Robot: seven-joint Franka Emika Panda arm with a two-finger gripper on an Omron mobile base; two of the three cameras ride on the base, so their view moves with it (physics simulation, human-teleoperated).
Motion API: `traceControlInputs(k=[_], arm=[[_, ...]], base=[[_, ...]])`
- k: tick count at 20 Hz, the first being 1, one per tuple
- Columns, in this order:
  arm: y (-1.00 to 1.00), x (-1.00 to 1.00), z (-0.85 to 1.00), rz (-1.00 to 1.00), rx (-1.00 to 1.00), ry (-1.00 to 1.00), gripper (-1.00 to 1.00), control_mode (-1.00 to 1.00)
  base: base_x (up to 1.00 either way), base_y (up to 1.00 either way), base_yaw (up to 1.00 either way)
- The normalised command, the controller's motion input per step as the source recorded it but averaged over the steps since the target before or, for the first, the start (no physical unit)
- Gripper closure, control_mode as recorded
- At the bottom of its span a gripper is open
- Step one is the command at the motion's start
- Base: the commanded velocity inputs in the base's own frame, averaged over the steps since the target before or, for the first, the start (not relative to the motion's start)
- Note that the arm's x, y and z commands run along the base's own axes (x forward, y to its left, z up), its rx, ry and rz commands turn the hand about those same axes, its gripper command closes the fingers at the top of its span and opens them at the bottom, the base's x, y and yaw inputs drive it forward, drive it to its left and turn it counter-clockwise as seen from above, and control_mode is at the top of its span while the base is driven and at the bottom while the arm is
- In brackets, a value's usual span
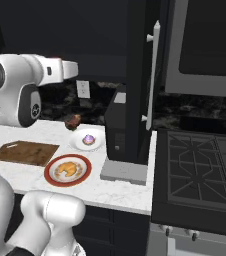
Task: From the different types of pastries on the counter, select a croissant and place it on the cutting board. Then retrieve a jar of jam from the cabinet and place it alongside the croissant on the cutting board.
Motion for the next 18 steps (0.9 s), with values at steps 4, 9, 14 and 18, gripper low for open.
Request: traceControlInputs(k=[4, 9, 14, 18], arm=[[0.28, -0.73, 0.0, 0.13, 0.0, 0.0, 1.0, -1.0], [0.27, -0.62, 0.0, 0.12, 0.03, 0.06, 1.0, -1.0], [0.39, -0.32, -0.03, 0.11, 0.0, 0.26, 1.0, -1.0], [0.4, -0.3, -0.04, 0.08, 0.0, 0.19, 1.0, -1.0]], base=[[0.0, 0.0, 0.0], [0.0, 0.0, 0.0], [0.0, 0.0, 0.0], [0.0, 0.0, 0.0]])
